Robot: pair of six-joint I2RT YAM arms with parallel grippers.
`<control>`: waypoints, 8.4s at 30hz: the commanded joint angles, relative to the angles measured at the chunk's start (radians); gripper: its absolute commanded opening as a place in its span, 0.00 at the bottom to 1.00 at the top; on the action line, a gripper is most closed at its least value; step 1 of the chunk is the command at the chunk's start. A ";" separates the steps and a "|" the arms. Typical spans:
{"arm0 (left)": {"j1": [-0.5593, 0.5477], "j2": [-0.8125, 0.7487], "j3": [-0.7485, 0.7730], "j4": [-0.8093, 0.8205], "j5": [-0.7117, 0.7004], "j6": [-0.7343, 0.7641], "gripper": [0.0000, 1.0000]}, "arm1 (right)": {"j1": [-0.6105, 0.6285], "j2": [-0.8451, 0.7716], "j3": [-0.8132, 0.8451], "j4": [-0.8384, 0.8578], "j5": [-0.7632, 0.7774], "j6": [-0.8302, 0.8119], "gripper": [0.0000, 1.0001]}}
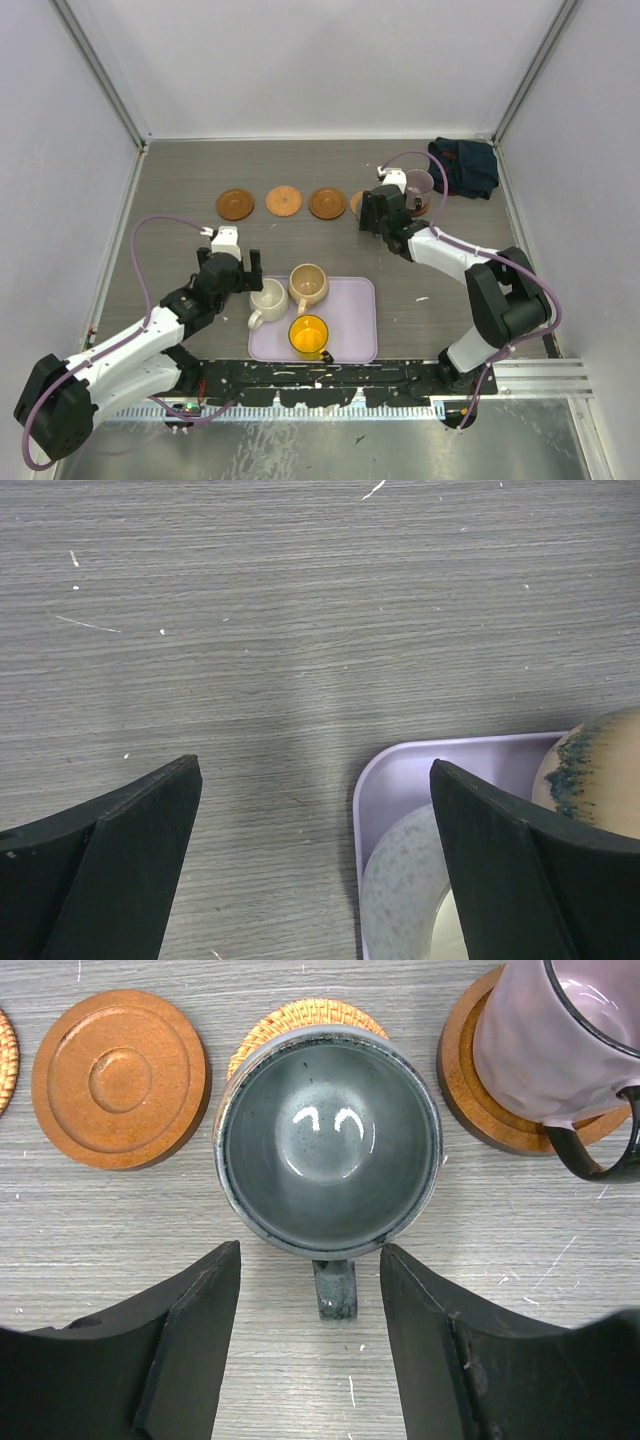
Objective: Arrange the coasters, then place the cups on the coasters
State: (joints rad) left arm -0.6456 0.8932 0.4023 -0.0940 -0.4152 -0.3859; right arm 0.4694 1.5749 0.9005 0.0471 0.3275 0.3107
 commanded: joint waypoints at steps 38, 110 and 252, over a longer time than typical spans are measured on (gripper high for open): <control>0.003 -0.012 0.001 0.016 -0.002 -0.005 0.98 | 0.005 0.144 0.016 0.008 0.038 0.082 0.56; 0.003 0.000 0.003 0.021 0.019 0.005 0.98 | -0.117 0.253 0.653 -0.498 -0.084 -0.126 0.01; 0.003 -0.217 0.007 -0.106 0.053 -0.028 0.98 | 0.584 -0.482 -0.096 -0.549 0.080 0.376 0.78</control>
State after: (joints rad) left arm -0.6449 0.7013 0.3752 -0.1852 -0.3866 -0.3855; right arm 0.9768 1.1538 0.8333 -0.4969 0.3580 0.5602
